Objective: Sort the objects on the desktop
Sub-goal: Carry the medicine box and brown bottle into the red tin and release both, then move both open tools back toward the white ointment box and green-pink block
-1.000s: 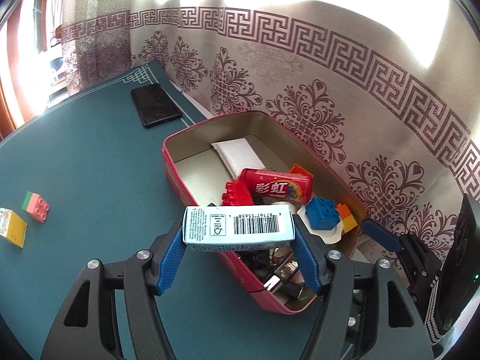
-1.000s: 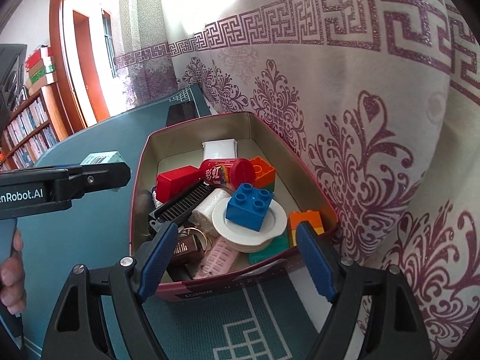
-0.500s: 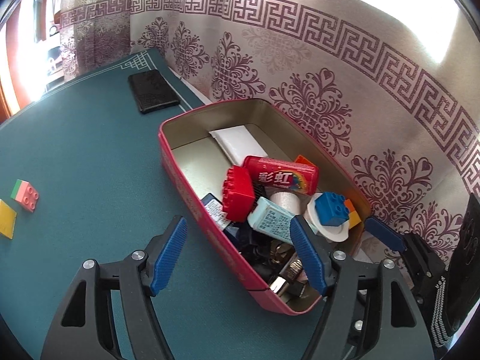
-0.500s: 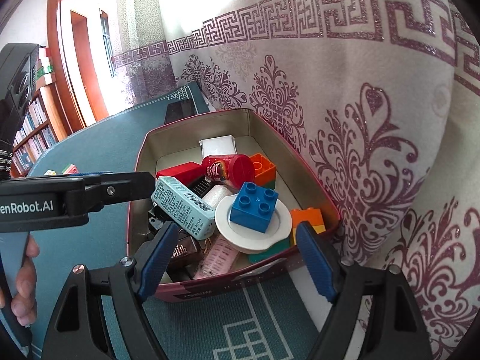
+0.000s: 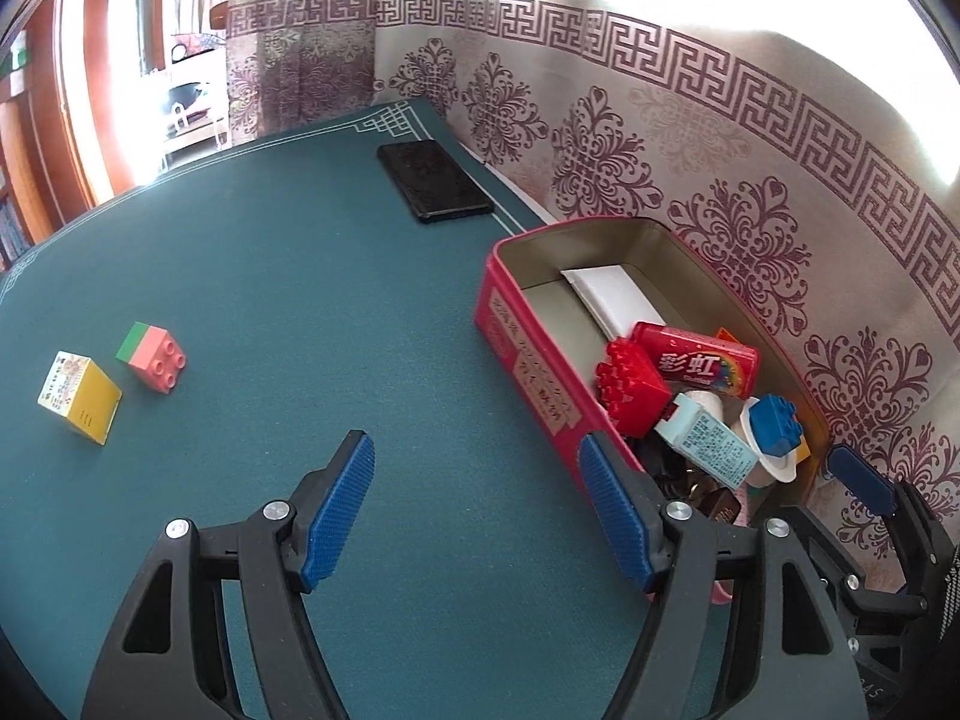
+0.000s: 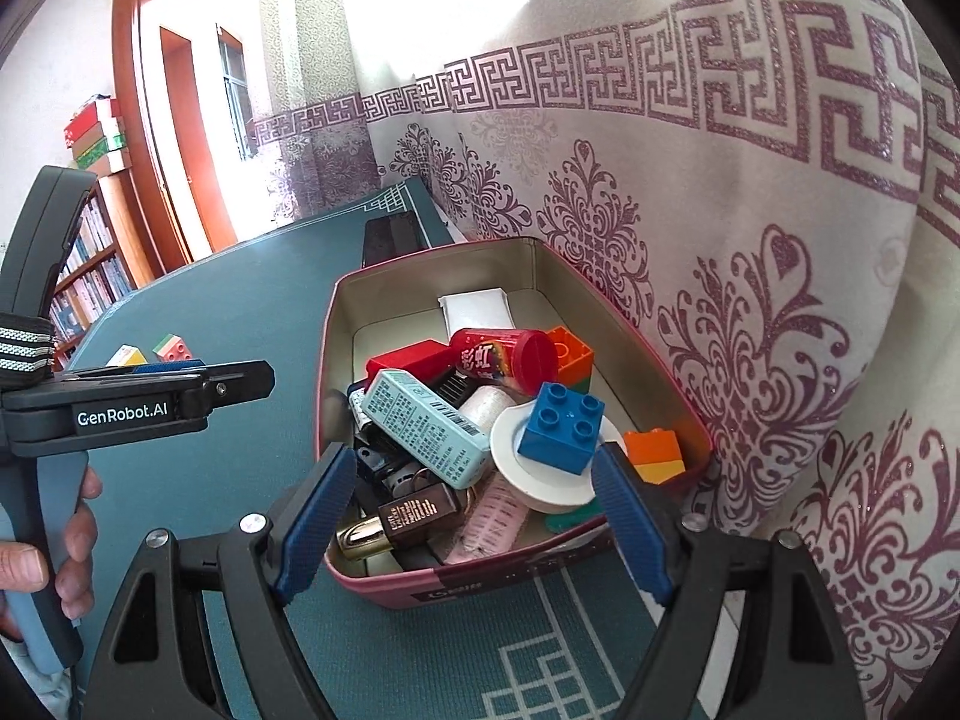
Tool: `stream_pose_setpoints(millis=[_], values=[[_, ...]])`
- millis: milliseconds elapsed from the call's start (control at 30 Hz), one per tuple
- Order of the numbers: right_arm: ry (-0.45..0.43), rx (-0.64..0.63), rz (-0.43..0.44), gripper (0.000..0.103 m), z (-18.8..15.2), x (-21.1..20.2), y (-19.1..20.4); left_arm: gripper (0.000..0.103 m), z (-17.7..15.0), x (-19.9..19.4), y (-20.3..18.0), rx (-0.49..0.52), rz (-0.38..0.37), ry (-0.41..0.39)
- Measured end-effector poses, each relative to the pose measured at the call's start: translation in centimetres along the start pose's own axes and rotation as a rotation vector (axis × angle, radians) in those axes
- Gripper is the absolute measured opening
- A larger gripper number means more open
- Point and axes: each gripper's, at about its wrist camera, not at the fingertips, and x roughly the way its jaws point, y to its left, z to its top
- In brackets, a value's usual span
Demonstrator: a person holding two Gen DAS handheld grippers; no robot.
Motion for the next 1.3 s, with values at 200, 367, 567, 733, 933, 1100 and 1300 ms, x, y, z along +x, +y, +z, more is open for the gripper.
stream_pose_setpoints(millis=[200,367,567,733,933,1100,1300], values=[[0.009,-0.021,0.047,0.084,0.4,-0.1,1.8,0.074,-0.1,-0.9,3.0,-0.035,0.060,-0.016],[0.007,-0.064,0.081,0.084,1.1,-0.3,3.8,0.074,-0.3,-1.5,5.8,-0.064,0.108,-0.029],[0.020,-0.101,0.139,0.085,1.8,-0.2,6.1,0.074,-0.4,-2.3,10.0,-0.117,0.168,-0.048],[0.063,-0.121,0.192,0.085,1.7,0.7,8.0,0.074,-0.2,-3.1,13.7,-0.158,0.228,-0.068],[0.080,-0.147,0.216,0.085,1.6,1.6,9.9,0.074,-0.3,-3.1,18.2,-0.206,0.294,-0.070],[0.092,-0.157,0.232,0.085,1.8,2.2,10.9,0.074,-0.5,-2.9,21.7,-0.247,0.291,-0.088],[0.108,-0.181,0.246,0.085,1.9,3.0,12.4,0.074,-0.2,-1.8,23.6,-0.230,0.284,-0.093]])
